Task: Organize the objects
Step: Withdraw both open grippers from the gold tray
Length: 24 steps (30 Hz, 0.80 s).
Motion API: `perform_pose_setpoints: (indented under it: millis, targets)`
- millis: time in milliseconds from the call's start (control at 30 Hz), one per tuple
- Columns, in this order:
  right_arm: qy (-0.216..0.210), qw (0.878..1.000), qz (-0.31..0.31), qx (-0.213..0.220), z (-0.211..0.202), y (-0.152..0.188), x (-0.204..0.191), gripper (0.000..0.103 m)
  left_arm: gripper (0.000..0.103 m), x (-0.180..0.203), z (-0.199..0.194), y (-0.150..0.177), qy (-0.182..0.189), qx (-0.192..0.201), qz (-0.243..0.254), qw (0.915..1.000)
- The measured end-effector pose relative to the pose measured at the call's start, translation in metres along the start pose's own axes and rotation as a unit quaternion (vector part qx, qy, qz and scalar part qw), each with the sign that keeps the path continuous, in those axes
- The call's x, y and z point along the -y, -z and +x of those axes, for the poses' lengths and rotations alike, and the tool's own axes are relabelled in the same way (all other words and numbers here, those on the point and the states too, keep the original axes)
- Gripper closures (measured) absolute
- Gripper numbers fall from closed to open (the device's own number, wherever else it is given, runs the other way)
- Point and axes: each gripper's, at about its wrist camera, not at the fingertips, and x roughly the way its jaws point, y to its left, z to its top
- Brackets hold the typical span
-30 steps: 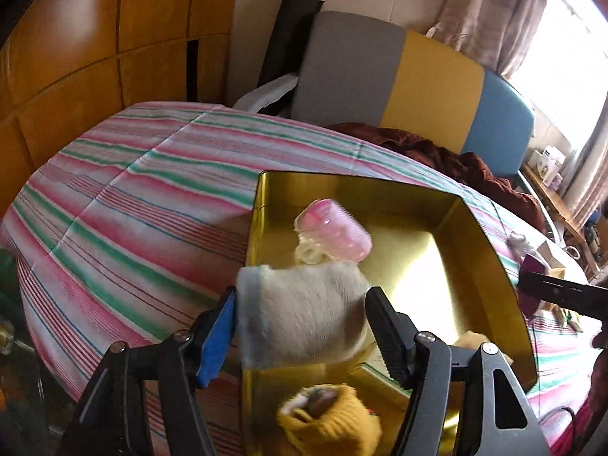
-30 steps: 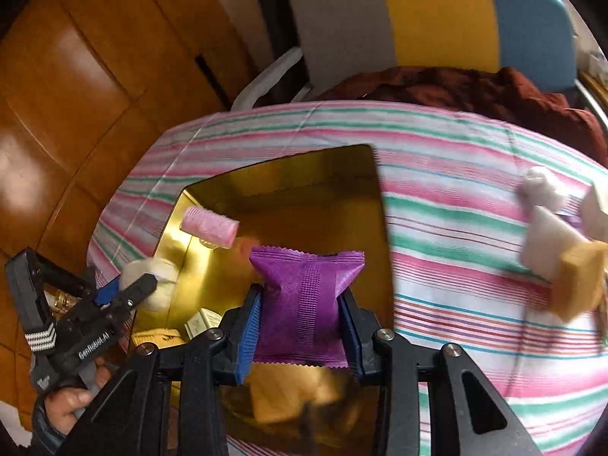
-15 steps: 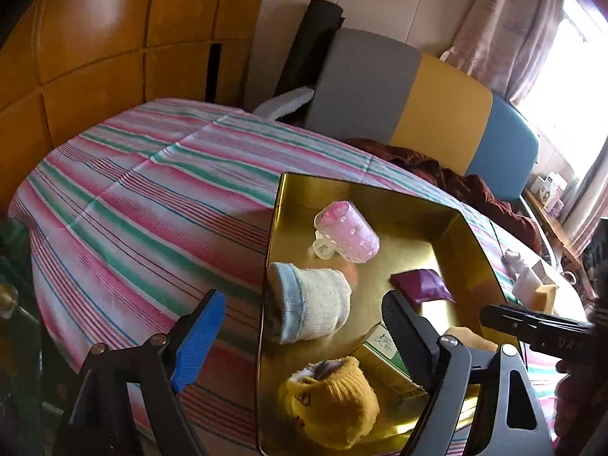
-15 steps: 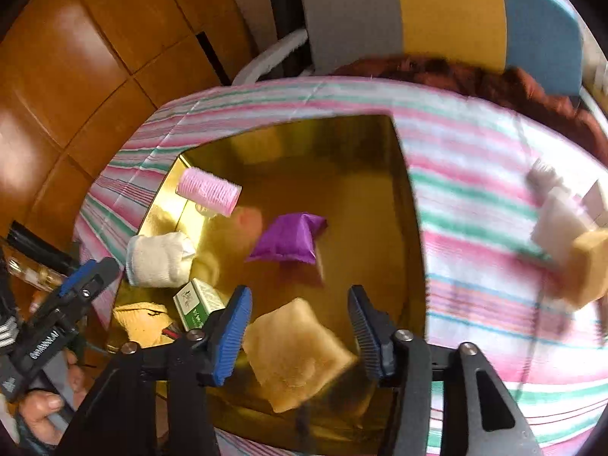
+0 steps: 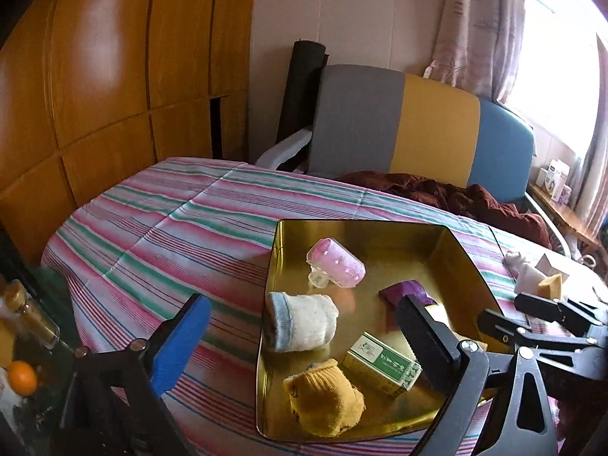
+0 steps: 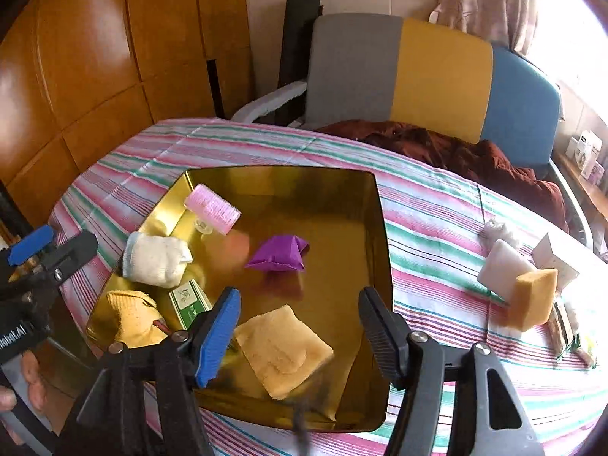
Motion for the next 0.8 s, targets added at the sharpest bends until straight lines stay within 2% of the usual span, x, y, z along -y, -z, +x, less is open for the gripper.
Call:
perform_pose_setpoints:
  millis: [133, 267, 367, 500, 567, 800]
  targets:
    - [-0.007, 1.000, 0.022, 0.012, -0.010, 0.005, 0.002, 0.037, 0.004, 0.006, -0.006, 0.003, -0.001, 0.001, 0.006, 1.0000]
    - [-0.059, 0.996, 0.060, -0.038, 0.001, 0.010, 0.008, 0.038, 0.004, 0.014, -0.012, 0.005, 0.001, 0.008, 0.017, 0.9998]
    - [-0.043, 0.997, 0.048, -0.048, 0.005, 0.017, 0.003, 0.038, 0.004, 0.020, -0.017, 0.005, -0.002, 0.013, 0.029, 0.9995]
    - [-0.068, 0.995, 0.054, -0.045, 0.004, 0.023, 0.004, 0.037, 0.003, 0.027, -0.019, 0.006, -0.008, 0.018, 0.044, 0.9988]
    - [-0.066, 0.996, 0.054, -0.041, 0.003, 0.024, 0.007, 0.036, 0.003, 0.031, -0.019, 0.006, -0.010, 0.017, 0.050, 0.9986]
    - [-0.059, 0.997, 0.049, -0.025, -0.004, 0.030, 0.013, 0.026, 0.003, 0.044, -0.018, 0.010, -0.014, 0.013, 0.075, 0.9970]
